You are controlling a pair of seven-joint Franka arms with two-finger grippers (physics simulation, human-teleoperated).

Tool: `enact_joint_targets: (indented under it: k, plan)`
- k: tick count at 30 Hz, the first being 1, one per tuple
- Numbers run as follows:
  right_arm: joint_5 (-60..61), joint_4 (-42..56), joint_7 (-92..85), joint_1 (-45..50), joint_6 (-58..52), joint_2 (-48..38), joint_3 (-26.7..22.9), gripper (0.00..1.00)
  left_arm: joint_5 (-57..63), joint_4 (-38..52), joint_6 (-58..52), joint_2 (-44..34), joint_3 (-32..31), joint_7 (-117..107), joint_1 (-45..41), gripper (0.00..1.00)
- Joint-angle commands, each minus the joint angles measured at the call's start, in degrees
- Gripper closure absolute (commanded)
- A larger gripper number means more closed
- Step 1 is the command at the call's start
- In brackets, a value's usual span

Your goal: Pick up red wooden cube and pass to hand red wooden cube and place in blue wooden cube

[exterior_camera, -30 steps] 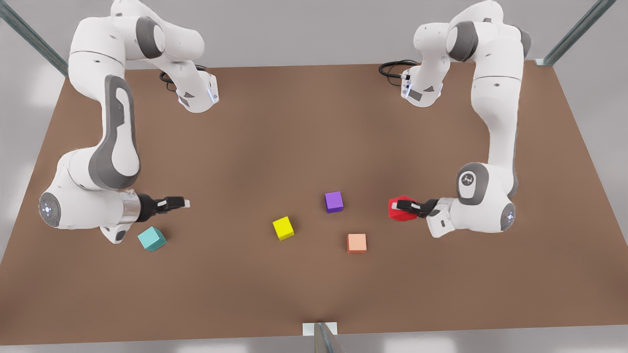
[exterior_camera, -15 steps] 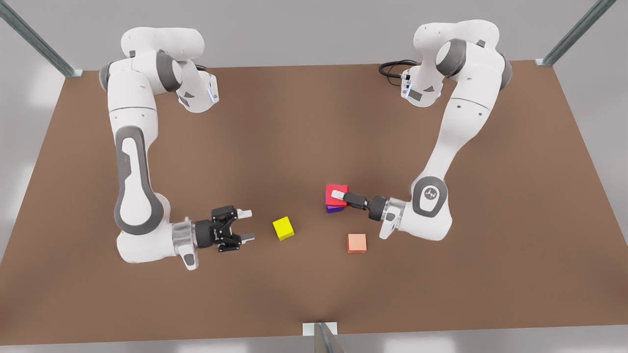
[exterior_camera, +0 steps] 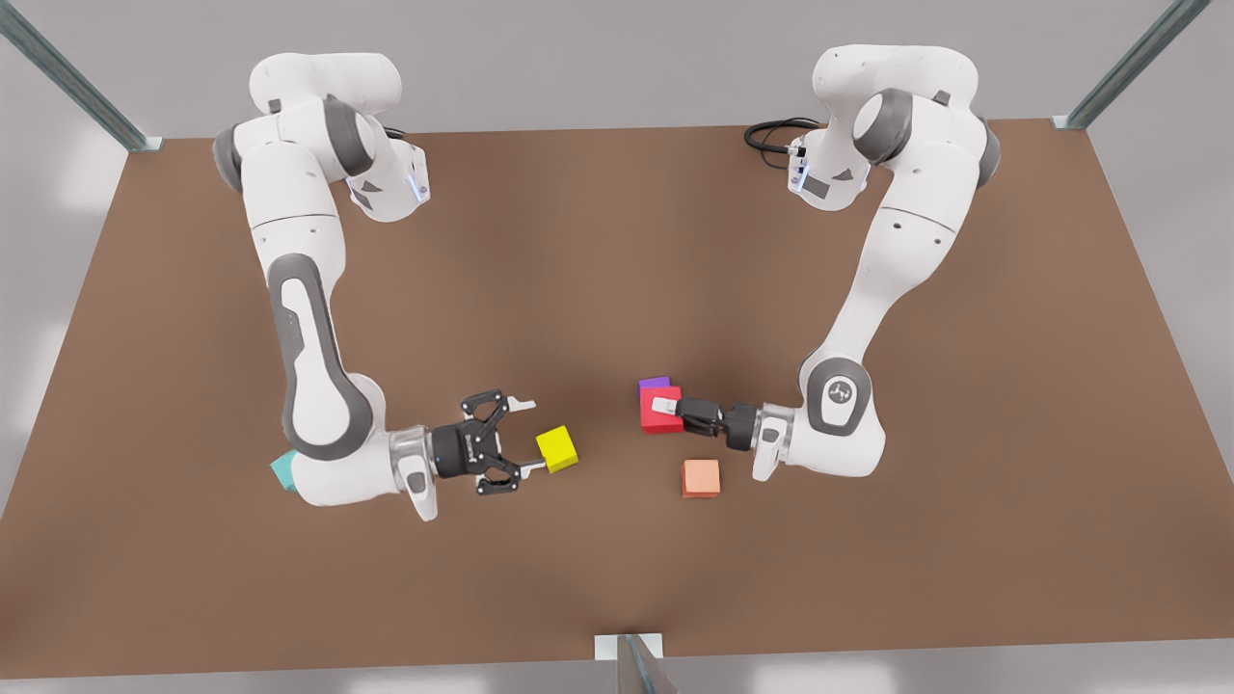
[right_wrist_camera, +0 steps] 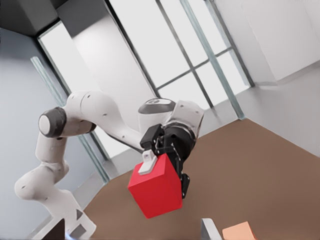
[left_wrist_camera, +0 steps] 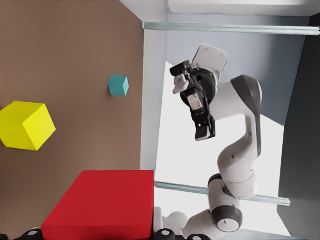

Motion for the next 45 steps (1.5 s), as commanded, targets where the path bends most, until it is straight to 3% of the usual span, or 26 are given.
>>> enact_joint_targets:
  k: [1,24,45]
  plan:
    - [0.8,-0.7,-27.2,0.7,3.5,-0.1,0.1,0.00,-0.5,0.0,0.5,0.0,0.0,10.1,0.0,0.36]
    - [9.1,-2.0,-22.9,9.1,13.5,1.8,0.2,0.00,-3.9,-0.1,-0.1,0.7,-0.8,5.2,0.1,0.36]
    - [10.5,-3.1,-21.6,12.1,14.8,1.6,0.7,0.00,-4.0,0.4,-0.1,1.3,-0.8,4.7,0.2,0.36]
